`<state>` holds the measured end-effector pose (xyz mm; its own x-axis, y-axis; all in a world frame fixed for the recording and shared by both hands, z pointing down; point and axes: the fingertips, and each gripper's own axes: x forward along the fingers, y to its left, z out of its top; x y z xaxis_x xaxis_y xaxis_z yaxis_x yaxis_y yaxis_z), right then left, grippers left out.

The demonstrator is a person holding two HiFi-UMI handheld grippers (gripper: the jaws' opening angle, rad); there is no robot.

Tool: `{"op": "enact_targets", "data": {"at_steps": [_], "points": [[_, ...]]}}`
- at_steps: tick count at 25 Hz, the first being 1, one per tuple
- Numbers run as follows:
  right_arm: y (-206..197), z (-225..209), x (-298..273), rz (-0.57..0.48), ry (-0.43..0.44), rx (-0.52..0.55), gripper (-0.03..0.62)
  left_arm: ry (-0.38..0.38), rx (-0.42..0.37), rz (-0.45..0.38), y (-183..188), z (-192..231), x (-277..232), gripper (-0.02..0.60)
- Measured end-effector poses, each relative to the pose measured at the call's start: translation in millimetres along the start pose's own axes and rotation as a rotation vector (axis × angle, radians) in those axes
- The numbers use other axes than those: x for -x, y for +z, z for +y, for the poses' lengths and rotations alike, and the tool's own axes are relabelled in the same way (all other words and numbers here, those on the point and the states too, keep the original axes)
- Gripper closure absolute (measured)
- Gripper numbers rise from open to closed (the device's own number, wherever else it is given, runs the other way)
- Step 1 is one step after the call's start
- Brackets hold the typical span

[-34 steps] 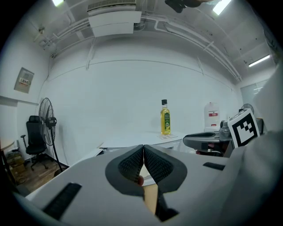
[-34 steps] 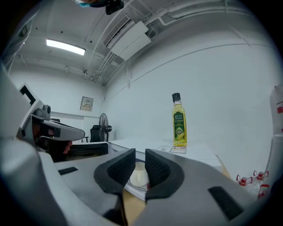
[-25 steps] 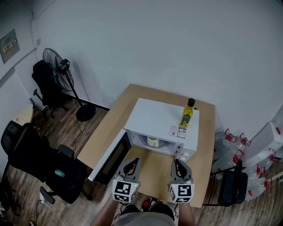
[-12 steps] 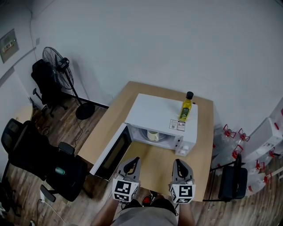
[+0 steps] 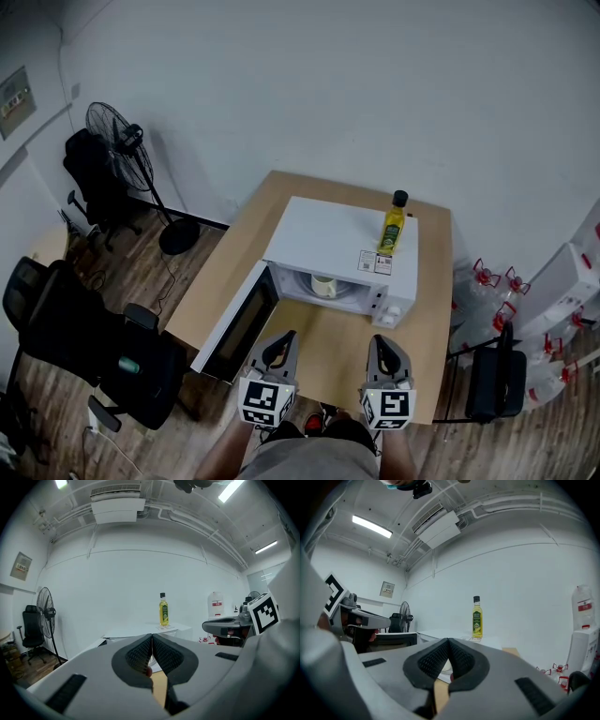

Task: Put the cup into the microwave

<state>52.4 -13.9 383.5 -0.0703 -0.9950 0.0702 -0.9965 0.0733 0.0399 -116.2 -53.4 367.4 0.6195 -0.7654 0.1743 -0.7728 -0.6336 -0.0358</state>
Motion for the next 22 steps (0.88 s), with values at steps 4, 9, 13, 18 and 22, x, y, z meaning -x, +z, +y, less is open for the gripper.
{"op": "enact_targets", "data": {"at_steps": [4,9,13,18,22], "points": [[-1.3,0.6,-2.1,0.004,0.002,-0.004,0.577,-0.003,0.002,0.006,-2.6,0.2,-2.5,0.557],[-1.6,0.6,-2.1,0.006,0.004,-0.005,0.577,-0.007,0.002,0.007,-2.5,-1.4,-3.1,0.557],[-1.7,0.9,-1.0,0.006,0.005,-0.006,0.577,-0.009,0.001,0.005,-1.6,-2.6,-2.7,0.557],[-1.7,0.7,-0.5,0.004,0.006,-0.006,0.577,-0.011,-0.002,0.003,-0.9,-4.4,-3.4,0.557],[-2.1,1.5,0.2,0.001,0.014,-0.002,0.577,-0.011,-0.003,0.006,-1.6,-5.2,-2.7,0.557]]}}
